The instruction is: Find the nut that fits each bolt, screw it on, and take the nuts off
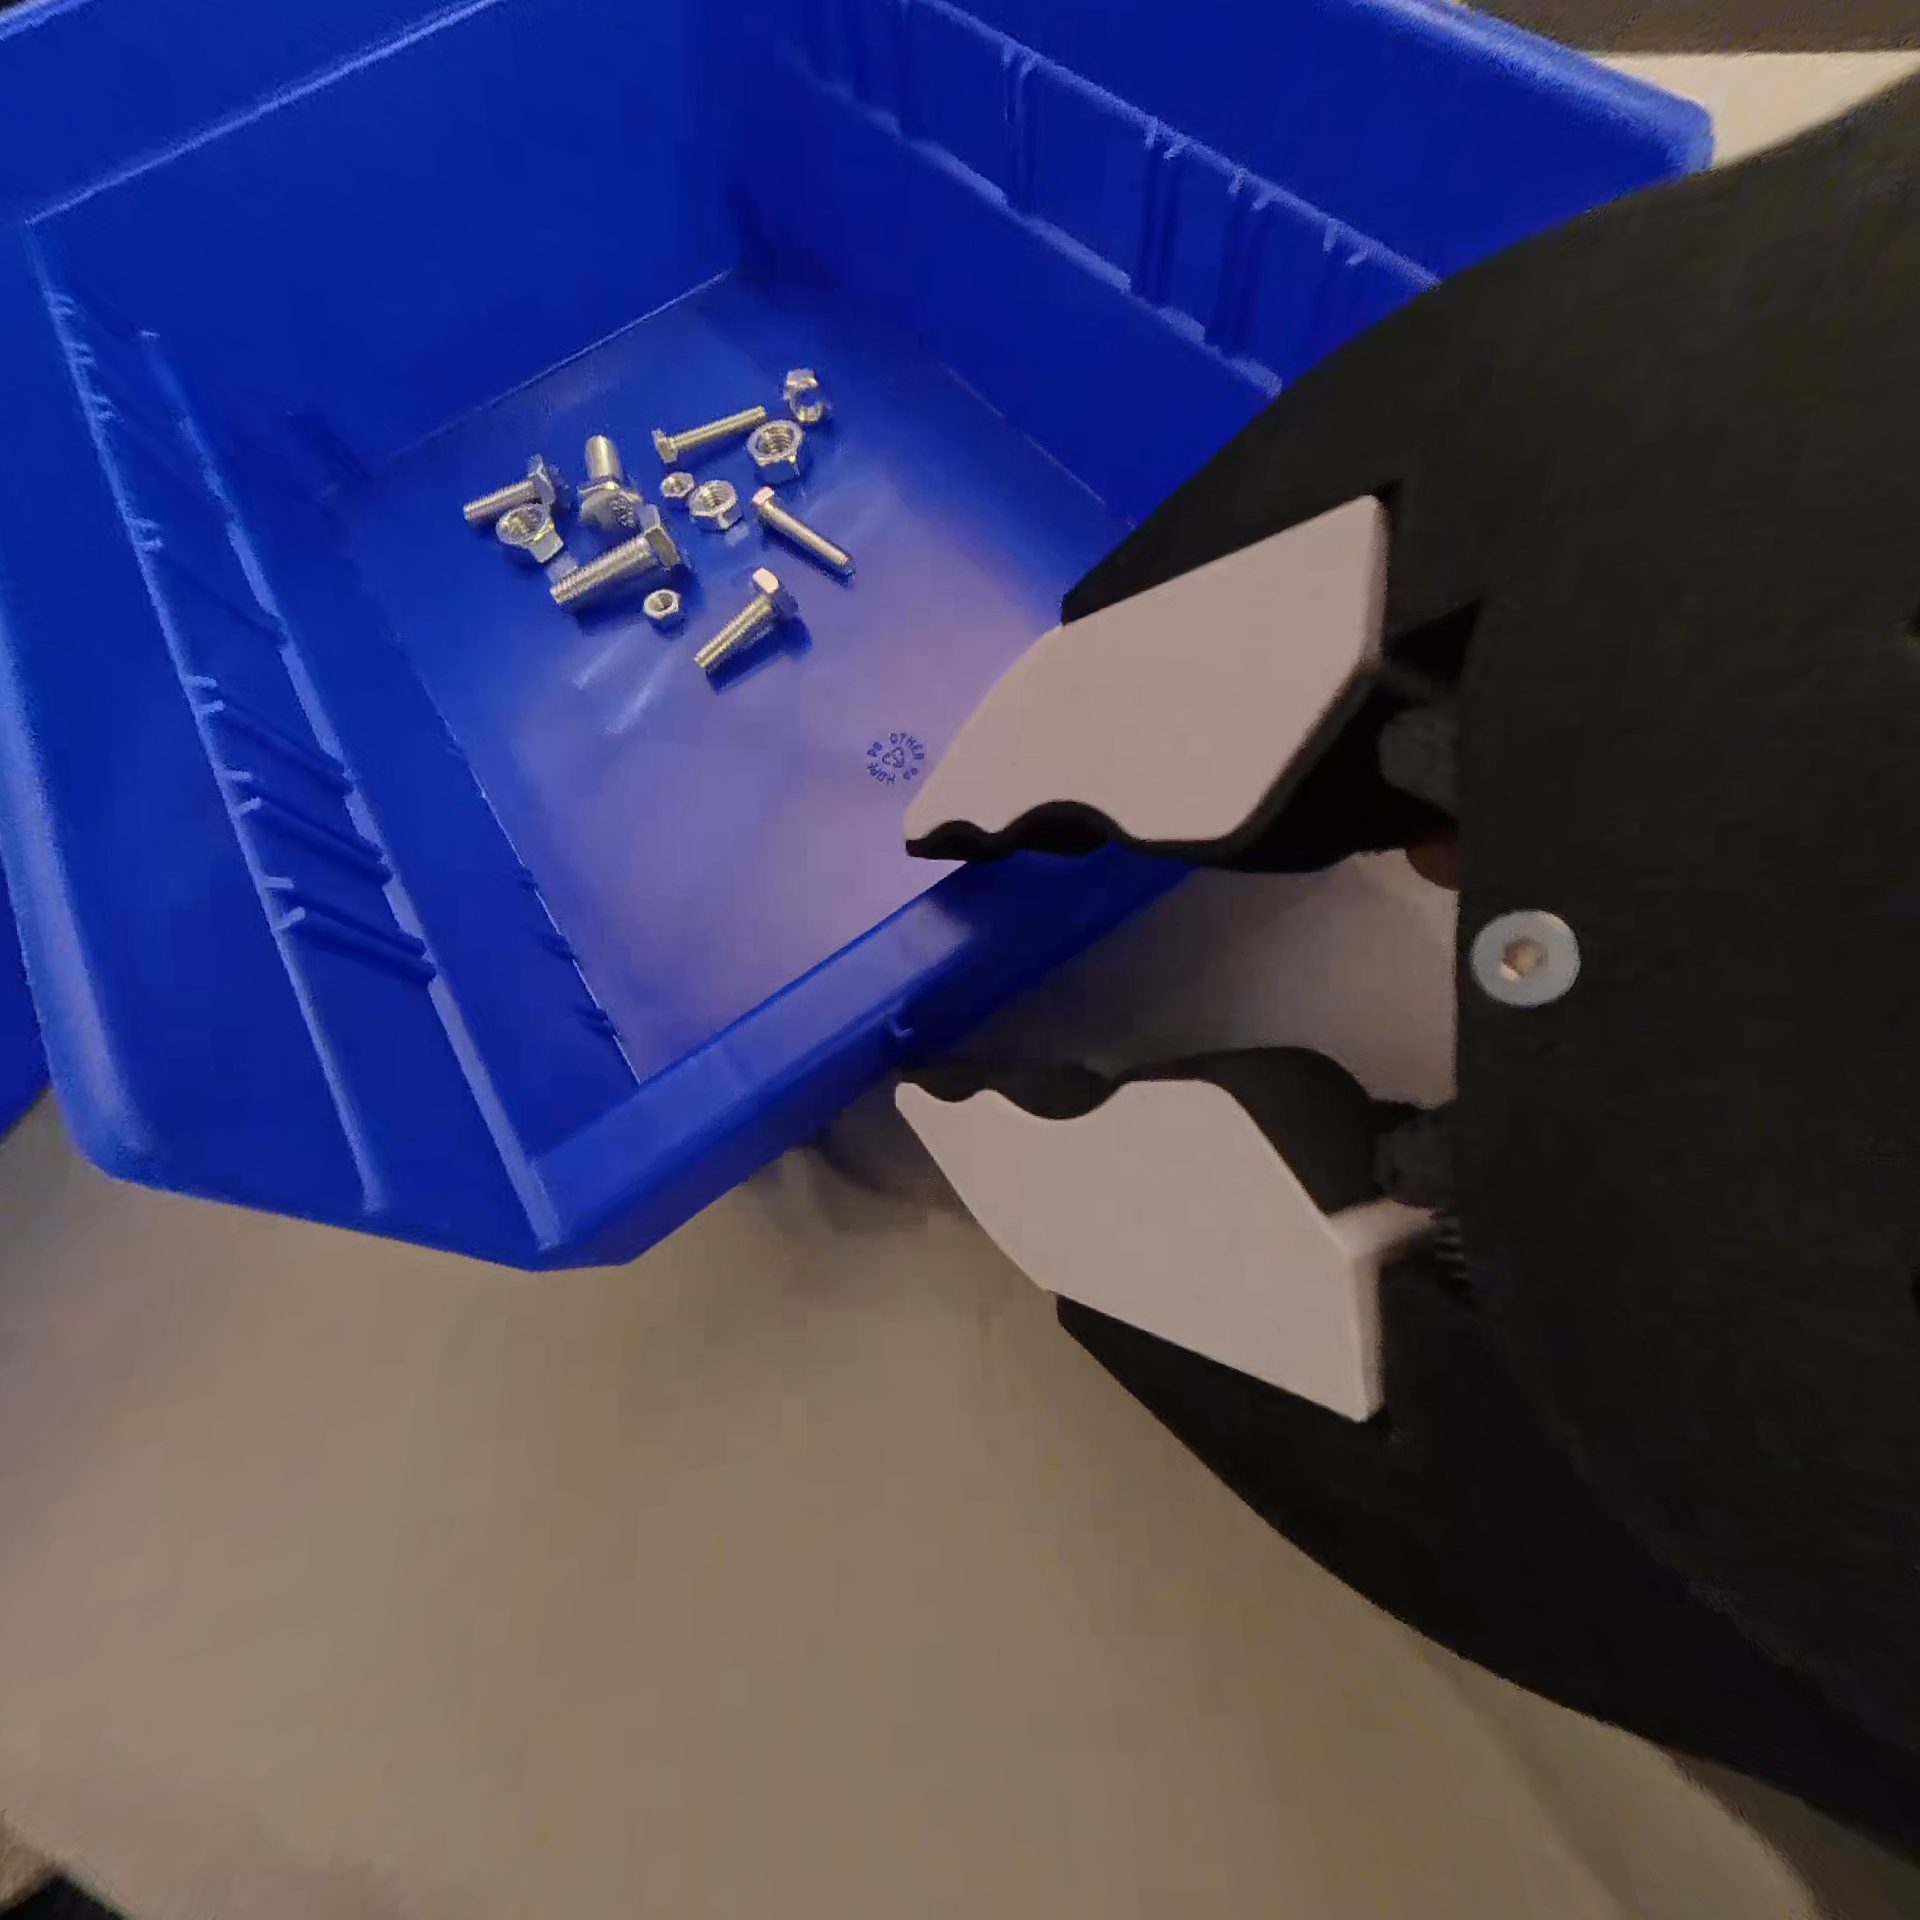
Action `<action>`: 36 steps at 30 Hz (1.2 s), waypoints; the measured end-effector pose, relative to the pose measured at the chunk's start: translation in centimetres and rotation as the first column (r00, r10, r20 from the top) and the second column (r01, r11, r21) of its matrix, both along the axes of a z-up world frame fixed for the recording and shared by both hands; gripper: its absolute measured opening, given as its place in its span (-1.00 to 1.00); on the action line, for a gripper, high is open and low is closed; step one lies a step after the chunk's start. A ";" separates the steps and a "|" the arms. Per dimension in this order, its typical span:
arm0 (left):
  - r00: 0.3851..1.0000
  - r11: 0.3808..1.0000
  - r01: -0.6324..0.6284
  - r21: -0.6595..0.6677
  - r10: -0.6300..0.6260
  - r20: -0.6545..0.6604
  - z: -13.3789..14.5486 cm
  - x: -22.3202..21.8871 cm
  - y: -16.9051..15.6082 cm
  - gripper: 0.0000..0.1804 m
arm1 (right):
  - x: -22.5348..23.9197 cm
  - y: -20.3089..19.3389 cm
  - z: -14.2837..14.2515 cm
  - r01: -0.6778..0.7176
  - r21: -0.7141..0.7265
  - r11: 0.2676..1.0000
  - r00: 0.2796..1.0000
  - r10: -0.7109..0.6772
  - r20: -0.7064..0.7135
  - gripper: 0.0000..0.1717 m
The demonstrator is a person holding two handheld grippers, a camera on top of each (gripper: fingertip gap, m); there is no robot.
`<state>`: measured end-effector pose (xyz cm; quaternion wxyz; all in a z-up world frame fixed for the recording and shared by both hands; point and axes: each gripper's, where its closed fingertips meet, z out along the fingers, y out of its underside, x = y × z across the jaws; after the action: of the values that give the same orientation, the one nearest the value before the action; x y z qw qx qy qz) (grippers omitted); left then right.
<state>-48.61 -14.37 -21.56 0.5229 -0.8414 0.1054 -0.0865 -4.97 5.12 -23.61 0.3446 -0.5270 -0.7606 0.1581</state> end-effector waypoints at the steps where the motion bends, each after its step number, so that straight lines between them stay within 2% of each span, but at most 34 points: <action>1: 1.000 1.000 -0.003 0.002 0.003 -0.001 0.0 -0.1 -0.2 -0.98 | -0.9 0.9 0.0 0.040 -0.013 0.999 0.999 -0.040 -0.006 -0.55; 6: 1.000 1.000 -0.007 -0.002 0.006 -0.015 0.1 -0.2 -0.9 -0.98 | -5.8 5.3 -0.1 0.188 0.000 0.982 0.982 -0.188 0.007 -0.56; 11: 1.000 1.000 -0.003 -0.001 0.003 -0.014 0.0 -0.3 -0.9 -0.98 | -10.9 10.1 -0.3 0.364 0.006 0.931 0.931 -0.364 0.038 -0.56; 14: 1.000 1.000 -0.002 0.000 0.001 -0.012 0.0 -0.3 -0.9 -0.98 | -13.8 11.3 -0.3 0.424 0.014 0.906 0.903 -0.424 0.069 -0.54; 17: 1.000 1.000 0.005 0.000 -0.005 -0.008 -0.1 -0.2 -0.8 -0.98 | -15.7 10.3 0.3 0.372 0.030 0.928 0.926 -0.373 0.060 -0.46; 19: 1.000 1.000 0.011 0.001 -0.011 -0.005 -0.1 -0.2 -0.8 -0.97 | -15.5 9.1 2.1 0.302 0.072 0.951 0.953 -0.303 -0.003 -0.46; 22: 1.000 1.000 0.021 0.007 -0.021 0.003 -0.1 -0.2 -0.6 -0.98 | -12.9 8.5 7.0 0.289 0.066 0.955 0.944 -0.272 -0.185 -0.45; 25: 0.999 0.999 0.035 0.010 -0.035 0.008 -0.1 -0.2 -0.2 -0.98 | -8.1 11.0 11.6 0.407 0.091 0.909 0.871 -0.356 -0.340 -0.40; 27: 0.999 0.999 0.046 0.010 -0.046 0.010 -0.1 -0.1 0.2 -0.98 | -5.6 12.3 11.6 0.416 0.102 0.903 0.872 -0.365 -0.328 -0.39; 30: 0.998 0.998 0.058 0.008 -0.058 0.012 -0.1 0.1 0.5 -0.98 | -4.6 12.0 9.0 0.251 0.105 0.962 0.942 -0.218 -0.254 -0.48; 34: 0.998 0.998 0.062 0.005 -0.062 0.014 -0.1 0.5 0.6 -0.98 | -5.3 11.1 6.7 0.058 0.242 0.968 0.983 -0.013 -0.184 -0.50; 36: 0.998 0.998 0.059 0.001 -0.059 0.013 -0.1 0.7 0.5 -0.98 | -6.1 10.7 5.7 0.040 0.261 0.965 0.993 -0.008 -0.122 -0.47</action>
<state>-47.94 -13.85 -21.64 0.5211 -0.8372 0.1268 -0.1072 -11.10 15.81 -17.91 0.4583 -0.4754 -0.7463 0.0830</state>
